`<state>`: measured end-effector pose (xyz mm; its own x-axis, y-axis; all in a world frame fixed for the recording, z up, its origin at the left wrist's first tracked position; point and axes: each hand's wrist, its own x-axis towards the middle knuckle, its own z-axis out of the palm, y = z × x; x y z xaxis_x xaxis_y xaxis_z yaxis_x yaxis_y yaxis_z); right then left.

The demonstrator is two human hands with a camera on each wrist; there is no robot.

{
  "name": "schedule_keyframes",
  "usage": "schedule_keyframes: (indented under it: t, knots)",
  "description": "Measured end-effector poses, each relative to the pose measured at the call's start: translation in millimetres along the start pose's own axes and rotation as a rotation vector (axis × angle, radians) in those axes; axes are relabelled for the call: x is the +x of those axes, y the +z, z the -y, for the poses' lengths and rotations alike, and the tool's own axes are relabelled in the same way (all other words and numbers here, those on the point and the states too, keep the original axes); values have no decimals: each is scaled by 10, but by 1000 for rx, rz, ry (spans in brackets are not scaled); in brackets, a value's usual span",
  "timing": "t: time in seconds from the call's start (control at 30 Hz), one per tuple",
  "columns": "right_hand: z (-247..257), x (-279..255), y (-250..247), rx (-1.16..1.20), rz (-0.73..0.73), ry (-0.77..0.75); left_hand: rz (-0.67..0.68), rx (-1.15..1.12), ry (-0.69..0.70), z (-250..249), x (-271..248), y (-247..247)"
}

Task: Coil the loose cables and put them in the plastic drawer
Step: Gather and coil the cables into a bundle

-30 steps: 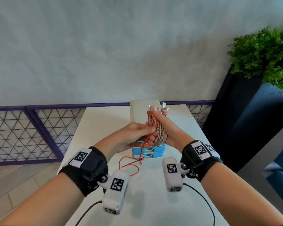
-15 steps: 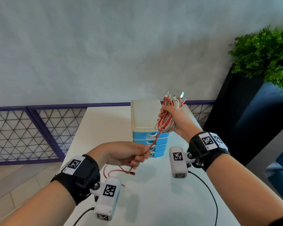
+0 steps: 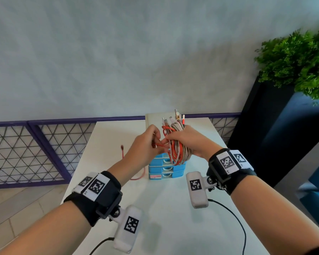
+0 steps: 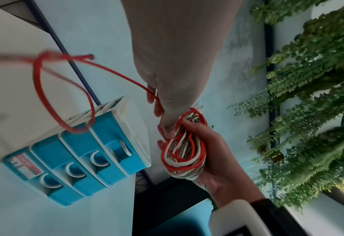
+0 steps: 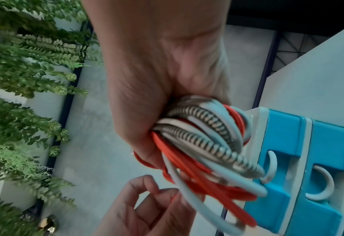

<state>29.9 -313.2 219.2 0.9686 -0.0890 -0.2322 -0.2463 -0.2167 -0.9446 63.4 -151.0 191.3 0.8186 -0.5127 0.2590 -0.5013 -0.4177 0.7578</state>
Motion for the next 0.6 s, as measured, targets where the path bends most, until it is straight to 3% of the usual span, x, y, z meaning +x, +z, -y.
schedule_keyframes:
  t: [0.17, 0.27, 0.37, 0.47, 0.6]
  knots:
    - [29, -65, 50, -189, 120, 14, -33, 111, 2, -58, -10, -31]
    - [24, -88, 53, -154, 237, 12, -33, 125, -39, -56, 2, -48]
    - [-8, -88, 19, -144, 229, 3, 106, 100, -168, 17, 53, -94]
    - [-85, -26, -17, -131, 111, -8, 302, -177, -344, 93, 49, -149]
    - [-201, 43, -160, 53, -74, -6, 325, -646, -550, 146, -23, -253]
